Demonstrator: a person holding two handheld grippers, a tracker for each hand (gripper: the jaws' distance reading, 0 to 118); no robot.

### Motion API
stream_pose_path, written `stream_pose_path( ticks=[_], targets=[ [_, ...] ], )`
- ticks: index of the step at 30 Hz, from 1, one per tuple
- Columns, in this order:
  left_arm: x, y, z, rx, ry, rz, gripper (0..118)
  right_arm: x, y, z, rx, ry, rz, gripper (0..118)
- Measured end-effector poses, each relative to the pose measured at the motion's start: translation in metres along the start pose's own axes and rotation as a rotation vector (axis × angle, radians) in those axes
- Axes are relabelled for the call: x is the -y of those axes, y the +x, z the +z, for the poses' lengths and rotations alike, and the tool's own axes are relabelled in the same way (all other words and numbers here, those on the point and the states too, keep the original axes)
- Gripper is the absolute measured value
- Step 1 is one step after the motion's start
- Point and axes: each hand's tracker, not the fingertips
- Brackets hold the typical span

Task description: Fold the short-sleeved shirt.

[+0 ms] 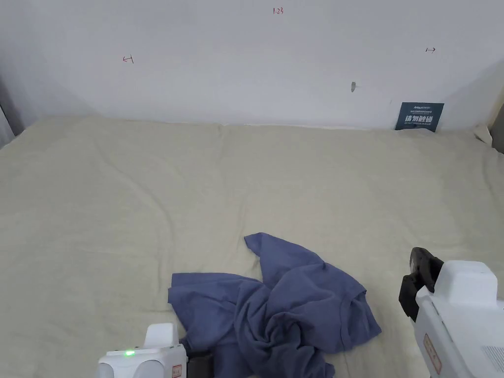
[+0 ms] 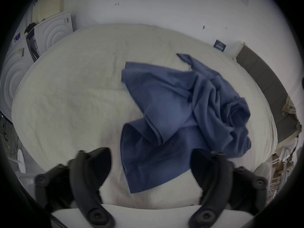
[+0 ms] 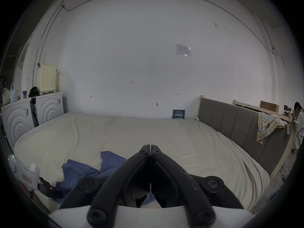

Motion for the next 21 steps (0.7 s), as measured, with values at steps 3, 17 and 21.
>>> stream_pose_path(
  ticks=[3,17,21],
  targets=[
    [0.01,0.005,-0.018,-0.025,-0.028,-0.005,48,0.004,0.002,-0.003,0.001,-0.014,0.0,1],
    [0.0,-0.008,0.018,0.105,0.172,0.062,1,0.044,0.025,-0.088,-0.025,-0.34,-0.068,101],
    [-0.011,-0.012,0.031,0.156,0.197,0.066,1,0.07,0.027,-0.149,-0.057,-0.49,-0.115,105]
  ],
)
